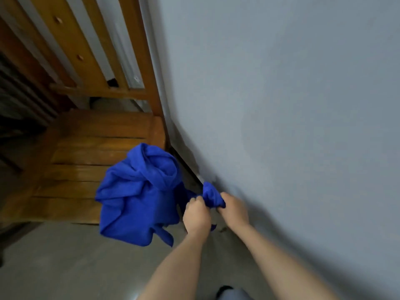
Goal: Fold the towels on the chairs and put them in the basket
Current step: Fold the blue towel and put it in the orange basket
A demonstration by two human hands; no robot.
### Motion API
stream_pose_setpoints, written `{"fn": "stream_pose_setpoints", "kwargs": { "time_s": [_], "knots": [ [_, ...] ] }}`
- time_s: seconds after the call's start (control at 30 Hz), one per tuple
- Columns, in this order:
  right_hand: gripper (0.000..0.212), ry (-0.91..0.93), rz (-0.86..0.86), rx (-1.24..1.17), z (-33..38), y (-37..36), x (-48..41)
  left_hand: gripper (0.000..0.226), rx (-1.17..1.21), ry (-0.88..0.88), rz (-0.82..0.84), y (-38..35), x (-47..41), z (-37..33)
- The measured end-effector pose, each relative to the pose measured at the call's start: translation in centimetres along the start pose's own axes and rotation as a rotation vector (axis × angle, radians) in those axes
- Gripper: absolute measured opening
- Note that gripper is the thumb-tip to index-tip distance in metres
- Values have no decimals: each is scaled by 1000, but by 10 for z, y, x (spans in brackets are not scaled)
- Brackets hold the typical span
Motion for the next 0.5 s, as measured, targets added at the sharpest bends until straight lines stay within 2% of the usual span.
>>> {"fn": "stream_pose_setpoints", "kwargs": {
  "time_s": [0.1, 0.2, 0.27, 0.5],
  "knots": [
    [14, -15, 3, -6, 45, 82, 40, 14, 45, -1, -20, 78, 41, -43],
    [27, 13, -25, -57, 91, 160, 79, 16, 67, -32, -74, 159, 82, -82],
    [28, 43, -29, -66, 121, 210, 104, 15, 79, -68, -126, 211, 110, -105],
    [32, 292, -42, -71, 224, 325, 156, 11, 170, -113, -316, 348, 170, -137]
  ]
}}
Point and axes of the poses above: each hand's wrist, its own x-axis away from the middle knuckle, its own y-axis out of the back of the hand, z = x × y, the point moved 4 cm from there along -x, towards the middle knuckle, and after that the axes turned 5 degrees about -z, right-handed, at the moved point
